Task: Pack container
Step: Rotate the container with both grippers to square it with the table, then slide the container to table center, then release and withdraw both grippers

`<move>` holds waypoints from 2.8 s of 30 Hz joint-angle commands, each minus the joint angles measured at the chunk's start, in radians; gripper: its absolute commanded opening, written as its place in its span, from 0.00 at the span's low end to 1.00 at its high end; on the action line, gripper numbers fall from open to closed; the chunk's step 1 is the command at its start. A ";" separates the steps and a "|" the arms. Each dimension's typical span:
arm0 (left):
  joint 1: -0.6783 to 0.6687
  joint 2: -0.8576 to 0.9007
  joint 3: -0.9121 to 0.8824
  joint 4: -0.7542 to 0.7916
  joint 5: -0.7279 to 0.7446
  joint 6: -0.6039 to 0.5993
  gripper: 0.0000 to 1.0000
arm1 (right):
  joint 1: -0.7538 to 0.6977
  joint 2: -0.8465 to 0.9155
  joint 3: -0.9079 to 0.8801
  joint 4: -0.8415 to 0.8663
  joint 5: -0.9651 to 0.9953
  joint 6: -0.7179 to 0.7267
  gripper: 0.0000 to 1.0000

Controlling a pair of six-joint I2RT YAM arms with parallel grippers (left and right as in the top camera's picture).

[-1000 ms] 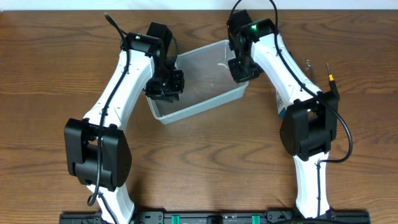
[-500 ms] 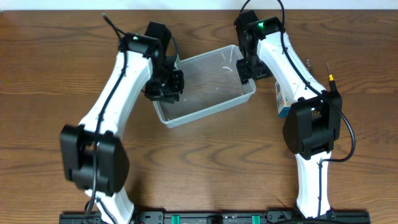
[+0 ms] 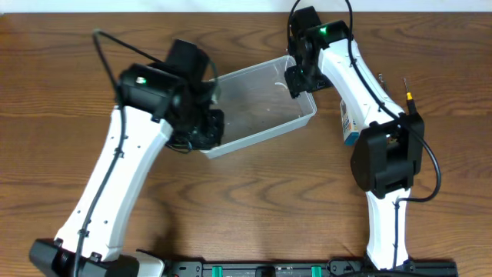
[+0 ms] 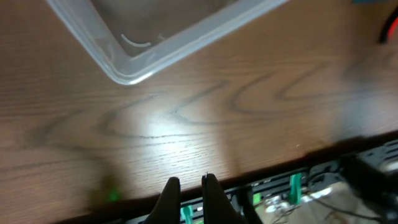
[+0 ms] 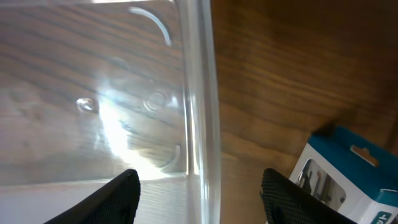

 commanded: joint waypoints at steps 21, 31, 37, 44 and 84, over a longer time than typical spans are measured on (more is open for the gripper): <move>-0.101 0.012 -0.531 0.407 -0.174 -0.100 0.06 | 0.040 -0.106 0.133 -0.057 -0.173 -0.131 0.08; -0.101 0.012 -0.547 0.521 -0.216 -0.103 0.06 | 0.086 -0.106 0.131 -0.141 -0.150 -0.146 0.04; -0.101 0.012 -0.547 0.571 -0.262 -0.103 0.06 | 0.082 -0.106 0.126 -0.175 -0.150 -0.146 0.03; -0.088 0.012 -0.547 0.587 -0.305 -0.102 0.06 | 0.084 -0.106 0.108 -0.203 -0.150 -0.146 0.02; -0.019 0.012 -0.547 0.674 -0.305 -0.037 0.06 | 0.084 -0.106 -0.167 -0.105 -0.150 -0.140 0.01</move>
